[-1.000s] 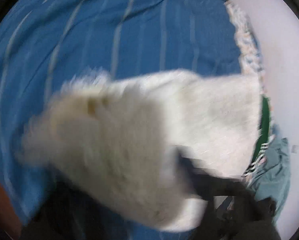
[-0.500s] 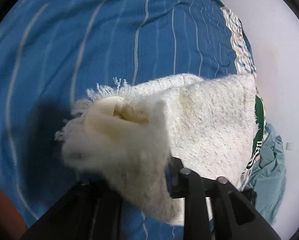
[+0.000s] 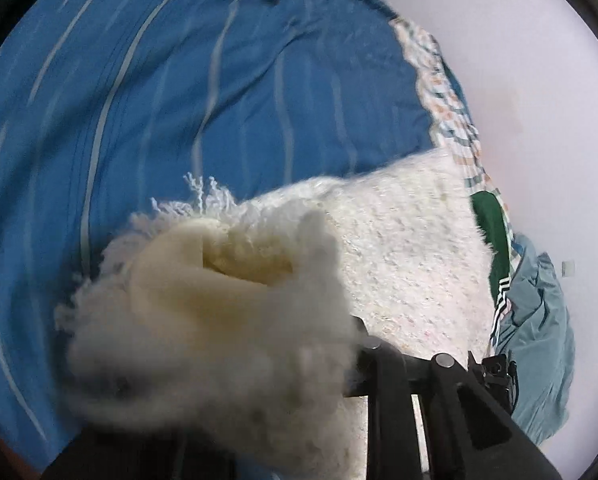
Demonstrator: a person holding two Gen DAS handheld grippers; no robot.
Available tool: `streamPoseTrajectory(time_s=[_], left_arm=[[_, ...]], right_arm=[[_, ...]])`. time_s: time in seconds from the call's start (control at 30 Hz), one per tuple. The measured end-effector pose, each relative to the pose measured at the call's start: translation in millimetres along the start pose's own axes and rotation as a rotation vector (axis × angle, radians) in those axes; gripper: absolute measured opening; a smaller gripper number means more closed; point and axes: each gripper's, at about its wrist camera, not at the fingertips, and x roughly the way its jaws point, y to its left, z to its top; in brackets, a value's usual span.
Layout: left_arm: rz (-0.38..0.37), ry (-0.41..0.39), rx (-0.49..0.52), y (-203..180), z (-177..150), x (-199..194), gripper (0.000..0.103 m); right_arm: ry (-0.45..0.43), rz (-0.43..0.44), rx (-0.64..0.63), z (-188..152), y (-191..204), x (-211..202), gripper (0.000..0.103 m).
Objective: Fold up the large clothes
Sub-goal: 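Grasp the folded cream jacket with the right gripper and lift it, then place the folded jacket onto the green sweater and open the right gripper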
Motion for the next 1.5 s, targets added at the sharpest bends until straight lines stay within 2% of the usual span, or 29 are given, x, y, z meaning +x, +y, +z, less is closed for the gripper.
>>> streamPoseTrajectory(time_s=[0.1, 0.23, 0.47, 0.6, 0.73, 0.9, 1.0, 1.2, 1.4, 1.5], left_arm=[[-0.026, 0.012, 0.052, -13, 19, -10, 0.017], [-0.075, 0.033, 0.126, -40, 51, -24, 0.017], [-0.176, 0.120, 0.259, -114, 110, -21, 0.017], [-0.231, 0.153, 0.340, -167, 131, -15, 0.017], [-0.289, 0.164, 0.382, -229, 149, 12, 0.017], [-0.359, 0.173, 0.383, -300, 160, 63, 0.017], [-0.381, 0.182, 0.400, -345, 160, 106, 0.017], [-0.391, 0.208, 0.414, -399, 151, 199, 0.017], [-0.322, 0.263, 0.443, -405, 135, 293, 0.017], [-0.305, 0.283, 0.488, -400, 126, 314, 0.017]], right_arm=[[-0.046, 0.039, 0.014, -21, 11, -2, 0.057], [-0.123, 0.074, 0.018, -33, 37, -11, 0.055], [-0.267, 0.081, 0.009, -35, 97, -37, 0.055], [-0.351, 0.064, -0.017, -20, 132, -76, 0.055], [-0.422, 0.064, -0.028, 6, 155, -119, 0.055], [-0.493, 0.055, -0.073, 64, 171, -193, 0.055], [-0.523, 0.051, -0.082, 109, 161, -241, 0.055], [-0.543, 0.041, -0.058, 198, 113, -325, 0.055], [-0.523, 0.030, 0.009, 270, 30, -368, 0.055], [-0.515, -0.004, 0.042, 286, -5, -371, 0.055]])
